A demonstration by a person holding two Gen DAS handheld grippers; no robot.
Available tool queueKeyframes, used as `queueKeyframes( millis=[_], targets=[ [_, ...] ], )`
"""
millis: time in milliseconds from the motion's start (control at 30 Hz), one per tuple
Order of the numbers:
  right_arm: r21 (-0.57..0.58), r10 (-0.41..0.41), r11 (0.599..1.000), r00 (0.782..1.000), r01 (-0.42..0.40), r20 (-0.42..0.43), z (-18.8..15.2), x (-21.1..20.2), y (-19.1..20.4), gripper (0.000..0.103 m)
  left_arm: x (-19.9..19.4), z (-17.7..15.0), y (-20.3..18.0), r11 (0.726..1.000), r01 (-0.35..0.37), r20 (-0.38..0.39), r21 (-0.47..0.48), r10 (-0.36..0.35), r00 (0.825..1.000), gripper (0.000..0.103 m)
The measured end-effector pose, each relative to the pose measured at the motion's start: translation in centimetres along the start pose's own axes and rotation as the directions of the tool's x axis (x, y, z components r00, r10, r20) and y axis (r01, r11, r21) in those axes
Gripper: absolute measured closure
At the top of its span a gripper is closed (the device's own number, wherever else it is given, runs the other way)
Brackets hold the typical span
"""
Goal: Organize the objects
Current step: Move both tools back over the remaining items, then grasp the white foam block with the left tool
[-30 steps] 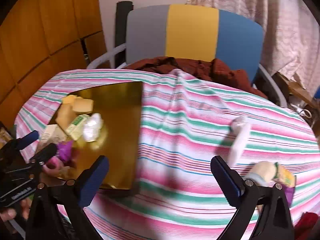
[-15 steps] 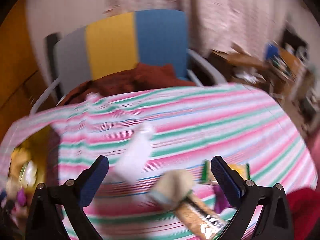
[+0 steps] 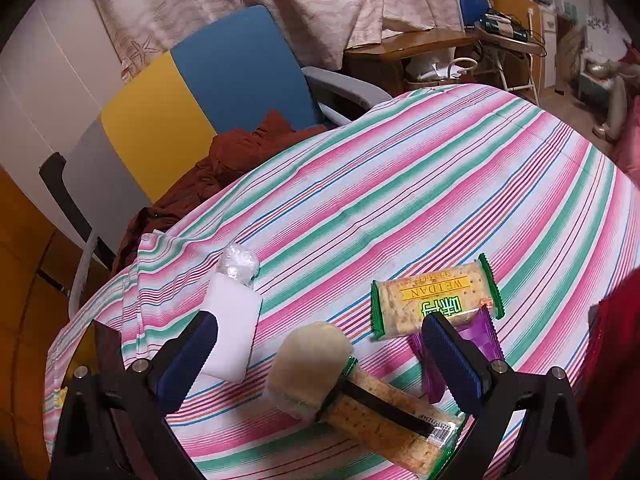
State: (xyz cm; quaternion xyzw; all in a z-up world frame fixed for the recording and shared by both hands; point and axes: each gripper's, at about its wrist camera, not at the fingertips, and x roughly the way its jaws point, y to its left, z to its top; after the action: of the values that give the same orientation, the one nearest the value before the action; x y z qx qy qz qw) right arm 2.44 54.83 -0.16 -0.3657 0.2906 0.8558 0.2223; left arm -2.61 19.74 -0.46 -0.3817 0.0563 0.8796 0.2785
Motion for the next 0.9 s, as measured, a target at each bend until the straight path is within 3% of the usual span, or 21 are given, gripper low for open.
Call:
queueKeyframes(
  millis=[200,367,900],
  targets=[
    [0.001,0.026,1.0,1.0,-0.026,0.003,0.0,0.0,0.0,0.0,2.5,1.7,-4.2,0.994,0.072,-0.028,0.087,-0.07,0.997,0.029],
    [0.017,0.057,0.998,0.998,-0.057,0.007,0.1,-0.2,-0.2,0.0,5.8,3.7,-6.4,0.99,0.107,-0.079,0.089,-0.101,0.992,0.029],
    [0.042,0.149,0.988,0.988,-0.147,-0.041,0.1,0.3,-0.5,0.0,16.0,7.3,-12.5,0.975,0.161,-0.191,0.152,-0.13,0.973,0.033]
  ],
)
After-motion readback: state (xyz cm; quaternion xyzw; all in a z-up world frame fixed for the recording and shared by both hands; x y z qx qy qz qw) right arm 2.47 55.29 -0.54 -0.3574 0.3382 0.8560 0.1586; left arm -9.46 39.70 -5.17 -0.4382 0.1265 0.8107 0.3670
